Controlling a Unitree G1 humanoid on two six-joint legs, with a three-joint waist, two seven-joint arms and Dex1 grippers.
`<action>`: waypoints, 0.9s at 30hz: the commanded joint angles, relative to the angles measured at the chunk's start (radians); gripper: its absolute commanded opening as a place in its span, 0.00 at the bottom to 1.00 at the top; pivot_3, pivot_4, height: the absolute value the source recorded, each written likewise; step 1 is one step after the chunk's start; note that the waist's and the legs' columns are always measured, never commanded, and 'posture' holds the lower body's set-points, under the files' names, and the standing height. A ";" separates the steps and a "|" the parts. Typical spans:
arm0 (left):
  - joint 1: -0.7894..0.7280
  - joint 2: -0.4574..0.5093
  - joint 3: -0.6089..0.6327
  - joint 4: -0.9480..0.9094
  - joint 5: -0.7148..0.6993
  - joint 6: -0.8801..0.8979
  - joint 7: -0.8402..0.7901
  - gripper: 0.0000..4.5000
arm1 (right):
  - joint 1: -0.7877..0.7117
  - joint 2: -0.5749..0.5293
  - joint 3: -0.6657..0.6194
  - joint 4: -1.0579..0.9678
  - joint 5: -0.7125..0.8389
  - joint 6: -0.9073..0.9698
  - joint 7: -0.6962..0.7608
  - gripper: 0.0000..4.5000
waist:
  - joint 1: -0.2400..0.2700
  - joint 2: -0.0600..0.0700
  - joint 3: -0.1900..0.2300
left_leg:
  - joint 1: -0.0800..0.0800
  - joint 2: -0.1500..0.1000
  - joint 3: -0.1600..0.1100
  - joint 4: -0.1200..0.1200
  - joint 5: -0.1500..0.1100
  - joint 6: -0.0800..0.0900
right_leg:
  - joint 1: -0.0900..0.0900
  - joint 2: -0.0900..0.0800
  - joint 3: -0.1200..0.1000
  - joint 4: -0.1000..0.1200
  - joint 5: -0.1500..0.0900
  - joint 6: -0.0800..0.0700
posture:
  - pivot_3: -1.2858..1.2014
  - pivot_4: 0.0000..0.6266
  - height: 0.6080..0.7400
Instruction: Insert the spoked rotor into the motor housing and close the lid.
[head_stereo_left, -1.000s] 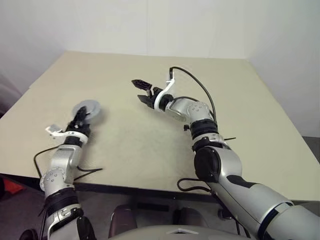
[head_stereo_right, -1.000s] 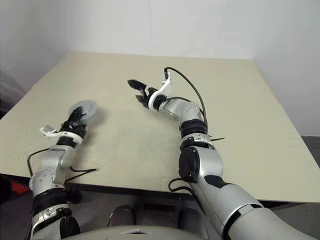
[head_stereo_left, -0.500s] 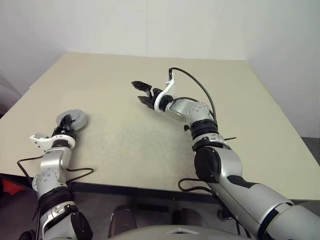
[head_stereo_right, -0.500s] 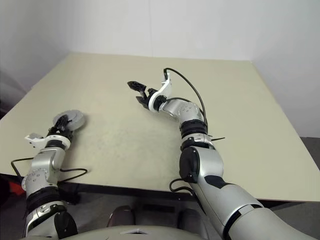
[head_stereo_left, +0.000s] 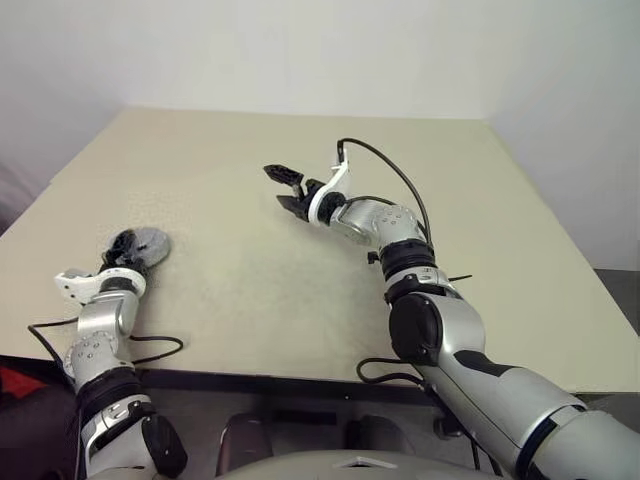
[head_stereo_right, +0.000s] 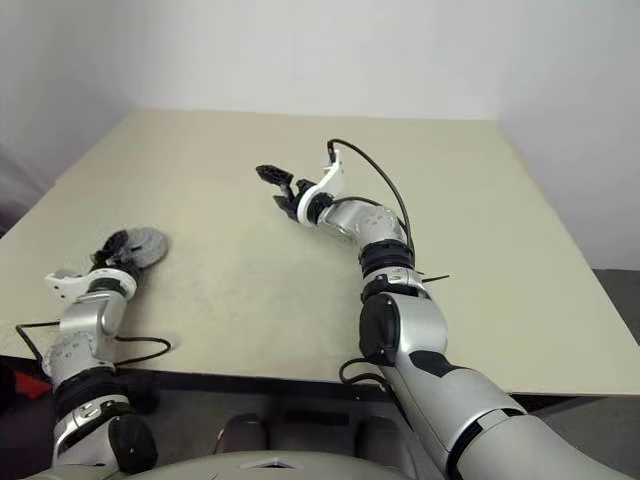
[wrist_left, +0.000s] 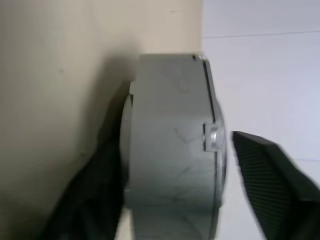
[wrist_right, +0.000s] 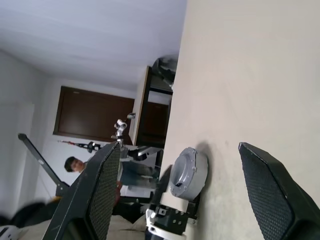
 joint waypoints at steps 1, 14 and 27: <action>0.046 -0.009 0.049 -0.015 -0.023 -0.003 0.050 1.00 | -0.025 -0.003 -0.008 -0.010 0.006 -0.013 -0.003 0.94 | -0.005 0.000 0.000 | 0.002 0.000 0.000 0.000 0.000 0.000 | 0.002 0.000 0.000 0.000 -0.001 -0.002 | 0.52 0.00 1.00; 0.365 -0.049 -0.050 -0.305 -0.320 0.263 0.202 1.00 | -0.027 -0.009 -0.003 0.009 -0.011 -0.014 -0.017 0.94 | -0.005 0.000 -0.001 | 0.003 0.000 0.002 0.001 -0.006 0.002 | 0.004 0.000 0.001 -0.004 -0.002 -0.002 | 0.52 0.00 1.00; 0.282 0.089 -0.420 -0.528 -0.187 0.401 0.079 1.00 | 0.154 -0.131 0.402 -0.251 -0.326 -0.218 0.343 0.94 | 0.050 0.002 -0.002 | 0.006 -0.001 0.001 0.005 -0.005 0.001 | 0.012 -0.004 -0.002 -0.004 -0.003 0.002 | 0.52 0.00 1.00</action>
